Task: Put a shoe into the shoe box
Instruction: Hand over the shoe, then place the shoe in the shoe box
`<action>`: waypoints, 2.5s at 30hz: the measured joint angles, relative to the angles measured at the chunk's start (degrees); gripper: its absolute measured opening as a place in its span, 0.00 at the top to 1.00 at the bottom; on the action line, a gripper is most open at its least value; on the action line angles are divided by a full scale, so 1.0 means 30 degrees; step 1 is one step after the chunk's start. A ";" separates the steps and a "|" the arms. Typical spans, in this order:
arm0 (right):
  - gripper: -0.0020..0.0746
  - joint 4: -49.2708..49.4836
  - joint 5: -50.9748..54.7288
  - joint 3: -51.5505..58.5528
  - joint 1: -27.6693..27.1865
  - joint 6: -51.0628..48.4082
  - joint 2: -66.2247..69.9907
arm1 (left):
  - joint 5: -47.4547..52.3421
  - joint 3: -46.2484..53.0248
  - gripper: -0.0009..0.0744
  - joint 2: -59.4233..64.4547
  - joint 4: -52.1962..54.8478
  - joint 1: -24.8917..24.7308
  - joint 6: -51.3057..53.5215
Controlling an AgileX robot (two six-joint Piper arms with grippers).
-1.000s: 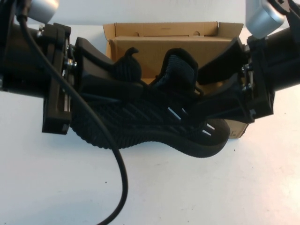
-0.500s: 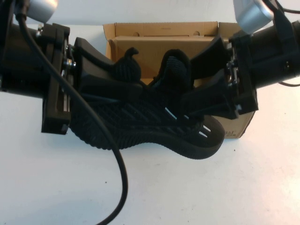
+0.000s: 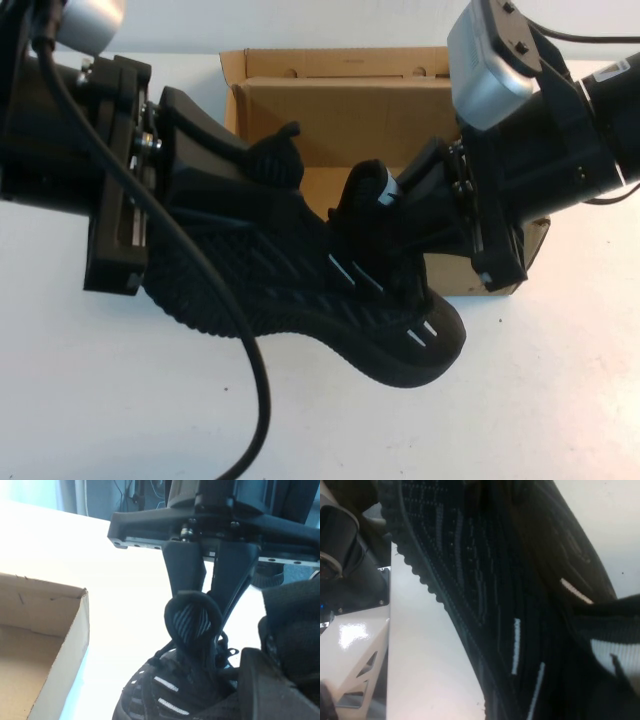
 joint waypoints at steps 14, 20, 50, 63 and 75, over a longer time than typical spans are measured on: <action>0.95 -0.0754 0.0185 0.0000 0.0030 0.0458 0.0047 | -0.0192 -0.0012 0.22 -0.0015 -0.0046 0.0000 -0.3037; 0.95 -0.1227 0.0185 0.0000 0.0030 0.1101 0.0044 | -0.1082 -0.0012 0.10 -0.0046 -0.0158 0.0000 -0.3875; 0.95 -0.9985 0.0899 -0.8291 0.0030 0.5833 0.3257 | -0.2980 -0.0583 0.99 -0.1873 0.8998 0.0000 -1.1464; 0.95 -1.2340 0.0799 -1.6315 0.0030 0.5219 1.0238 | -0.5078 0.3354 0.99 -0.3846 1.0984 0.0000 -1.4228; 0.95 -1.3435 -0.0924 -1.8905 0.0030 0.4935 1.4699 | -0.5686 0.3990 0.99 -0.3846 1.1061 0.0000 -1.4271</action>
